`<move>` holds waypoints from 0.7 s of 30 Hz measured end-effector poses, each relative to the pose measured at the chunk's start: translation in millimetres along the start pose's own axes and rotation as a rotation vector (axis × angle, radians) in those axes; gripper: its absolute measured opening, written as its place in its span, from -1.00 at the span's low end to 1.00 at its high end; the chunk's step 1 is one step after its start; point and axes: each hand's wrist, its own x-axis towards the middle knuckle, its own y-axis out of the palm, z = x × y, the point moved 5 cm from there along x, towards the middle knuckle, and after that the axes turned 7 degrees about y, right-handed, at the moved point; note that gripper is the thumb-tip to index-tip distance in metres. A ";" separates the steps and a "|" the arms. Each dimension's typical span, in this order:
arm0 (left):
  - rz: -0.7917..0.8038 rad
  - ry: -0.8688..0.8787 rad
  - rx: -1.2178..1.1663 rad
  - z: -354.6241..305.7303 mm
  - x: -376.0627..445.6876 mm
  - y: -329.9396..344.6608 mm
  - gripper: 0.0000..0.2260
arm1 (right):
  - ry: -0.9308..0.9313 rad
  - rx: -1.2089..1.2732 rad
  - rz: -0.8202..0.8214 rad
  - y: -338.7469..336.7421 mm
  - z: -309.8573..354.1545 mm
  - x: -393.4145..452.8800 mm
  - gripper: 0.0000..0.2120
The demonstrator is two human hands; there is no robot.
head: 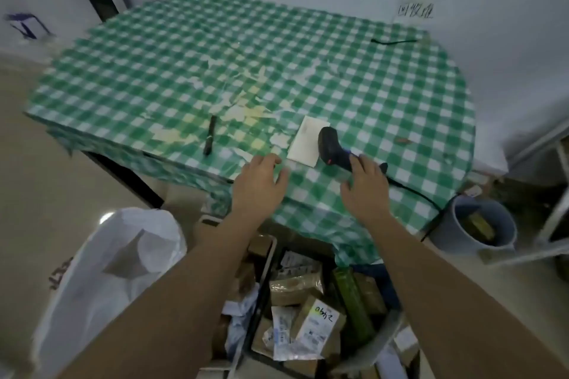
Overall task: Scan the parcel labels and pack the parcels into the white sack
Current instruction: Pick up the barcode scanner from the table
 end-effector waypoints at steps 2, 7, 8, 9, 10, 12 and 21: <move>-0.001 -0.025 -0.039 3.0 6.6 27.0 -0.70 | -0.047 -0.093 -0.069 7.1 -0.1 18.5 -0.40; -0.024 -0.025 -0.066 1.2 21.5 72.0 -0.72 | -0.042 -0.193 0.055 32.0 -12.0 55.8 -0.36; -0.033 -0.019 -0.064 -2.8 23.2 73.2 -0.72 | -0.045 -0.225 0.057 32.5 -13.6 58.6 -0.37; -0.032 -0.019 -0.060 -4.7 24.8 75.0 -0.72 | -0.057 -0.249 0.052 32.4 -13.7 61.6 -0.38; -0.030 -0.023 -0.053 -6.5 25.6 75.6 -0.72 | -0.070 -0.261 0.049 31.9 -13.6 63.5 -0.38; -0.034 -0.031 -0.064 -9.1 24.8 73.1 -0.72 | -0.090 -0.269 0.046 30.7 -12.3 63.2 -0.36; -0.022 -0.010 -0.109 -30.6 -3.0 34.3 -0.75 | -0.093 -0.319 -0.020 -19.4 -21.9 7.9 -0.33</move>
